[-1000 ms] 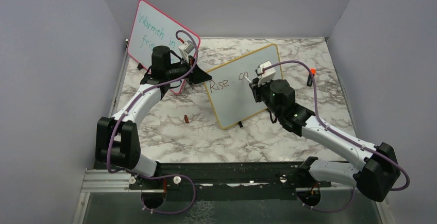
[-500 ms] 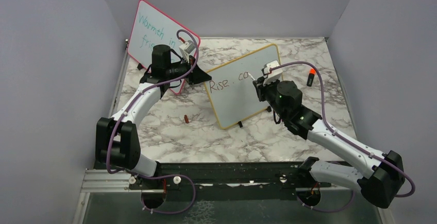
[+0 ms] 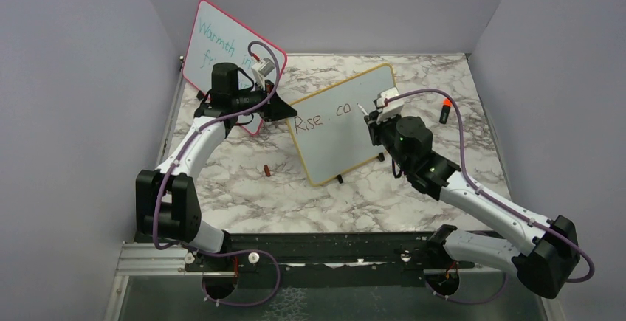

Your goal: Write a sentence on the whiteboard

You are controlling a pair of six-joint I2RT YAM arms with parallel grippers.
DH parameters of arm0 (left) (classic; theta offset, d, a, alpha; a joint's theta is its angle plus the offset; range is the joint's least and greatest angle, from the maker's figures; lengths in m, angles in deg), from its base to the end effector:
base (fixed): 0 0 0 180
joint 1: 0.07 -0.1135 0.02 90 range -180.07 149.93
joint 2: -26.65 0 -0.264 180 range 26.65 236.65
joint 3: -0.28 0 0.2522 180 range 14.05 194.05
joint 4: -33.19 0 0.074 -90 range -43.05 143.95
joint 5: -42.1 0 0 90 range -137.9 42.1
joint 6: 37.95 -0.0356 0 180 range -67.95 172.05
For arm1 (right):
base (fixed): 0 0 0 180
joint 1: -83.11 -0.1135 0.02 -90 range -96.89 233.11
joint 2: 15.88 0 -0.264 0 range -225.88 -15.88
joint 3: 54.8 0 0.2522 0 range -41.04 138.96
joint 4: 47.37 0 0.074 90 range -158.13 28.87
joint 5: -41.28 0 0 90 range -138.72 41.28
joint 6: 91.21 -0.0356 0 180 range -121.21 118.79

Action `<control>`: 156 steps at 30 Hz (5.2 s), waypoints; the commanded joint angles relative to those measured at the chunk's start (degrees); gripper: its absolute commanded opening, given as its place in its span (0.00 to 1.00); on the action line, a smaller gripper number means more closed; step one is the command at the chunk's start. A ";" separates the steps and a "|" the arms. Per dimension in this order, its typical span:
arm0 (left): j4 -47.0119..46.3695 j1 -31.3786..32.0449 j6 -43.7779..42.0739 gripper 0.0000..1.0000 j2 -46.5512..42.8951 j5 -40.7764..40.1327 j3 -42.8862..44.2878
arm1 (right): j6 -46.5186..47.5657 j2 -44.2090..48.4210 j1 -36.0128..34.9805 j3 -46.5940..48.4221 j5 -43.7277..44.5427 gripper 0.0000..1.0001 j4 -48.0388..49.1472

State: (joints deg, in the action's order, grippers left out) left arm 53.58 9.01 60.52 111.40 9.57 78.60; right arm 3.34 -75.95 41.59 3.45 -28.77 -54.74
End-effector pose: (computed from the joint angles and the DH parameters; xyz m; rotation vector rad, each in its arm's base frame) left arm 0.3207 -0.0817 0.3061 0.6497 1.8936 -1.2059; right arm 0.1926 0.1543 0.3171 -0.4324 1.6696 0.1758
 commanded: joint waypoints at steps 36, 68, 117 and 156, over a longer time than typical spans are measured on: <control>4.86 -0.95 -3.90 0.00 1.39 1.15 0.53 | 3.26 -6.02 0.22 1.49 -2.05 0.01 7.26; 4.53 -0.95 -3.72 0.00 1.30 1.06 0.31 | -0.75 -3.39 0.25 -1.72 -2.13 0.01 1.67; 4.00 -0.91 -3.64 0.00 1.45 1.56 0.13 | 2.56 -7.48 0.30 0.61 0.53 0.01 9.48; 4.00 -0.99 -3.72 0.00 1.03 0.94 0.13 | -2.11 -4.35 1.03 -1.92 1.25 0.01 1.61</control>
State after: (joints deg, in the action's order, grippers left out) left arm 54.80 8.51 59.86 112.06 11.27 79.19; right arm 2.45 -81.33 42.32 2.27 -27.55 -51.20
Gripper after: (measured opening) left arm 0.029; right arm 0.165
